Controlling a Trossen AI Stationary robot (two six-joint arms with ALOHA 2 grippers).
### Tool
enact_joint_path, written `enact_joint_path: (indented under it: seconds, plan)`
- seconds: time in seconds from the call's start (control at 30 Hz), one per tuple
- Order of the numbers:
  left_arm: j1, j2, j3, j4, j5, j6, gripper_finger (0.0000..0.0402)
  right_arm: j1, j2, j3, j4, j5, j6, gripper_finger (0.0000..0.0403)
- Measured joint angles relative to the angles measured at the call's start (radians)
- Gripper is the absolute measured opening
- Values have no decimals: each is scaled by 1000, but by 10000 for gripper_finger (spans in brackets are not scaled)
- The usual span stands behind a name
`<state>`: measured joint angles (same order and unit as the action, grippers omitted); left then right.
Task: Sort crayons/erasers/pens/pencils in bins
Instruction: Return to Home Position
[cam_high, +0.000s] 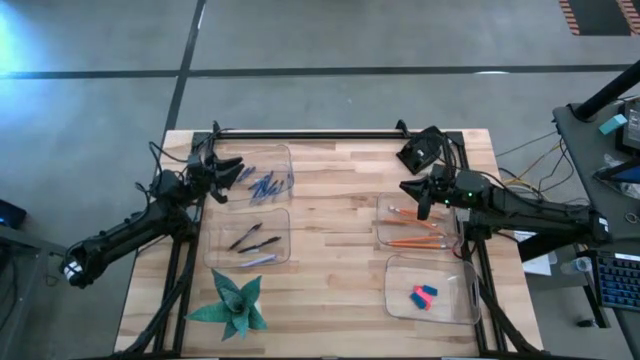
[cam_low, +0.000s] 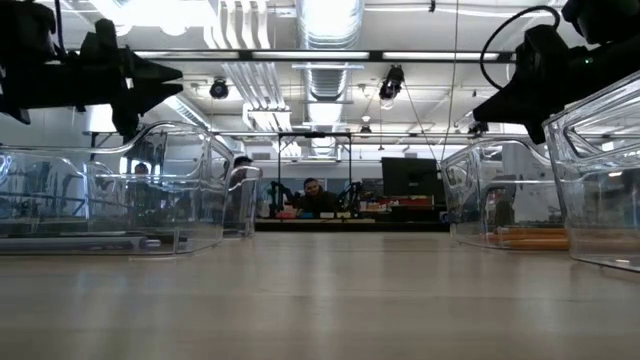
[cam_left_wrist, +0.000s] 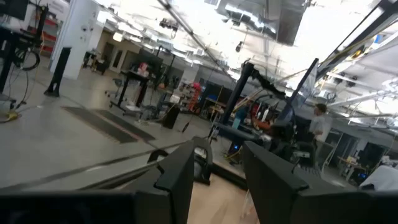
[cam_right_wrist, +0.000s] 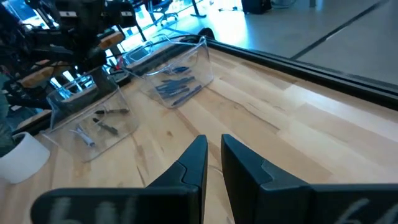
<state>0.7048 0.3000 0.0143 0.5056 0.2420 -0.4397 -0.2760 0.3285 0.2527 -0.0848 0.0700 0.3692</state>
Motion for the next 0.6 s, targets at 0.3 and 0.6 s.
enact_joint_path:
  seconds: [0.3,0.6]
  plan:
    - [0,-8,-6,-35,2,-25,123,0,-60,-1,-57,0,16,38]
    - [0,-8,-7,-36,3,-26,123,0,-60,-24,-66,0,31,38]
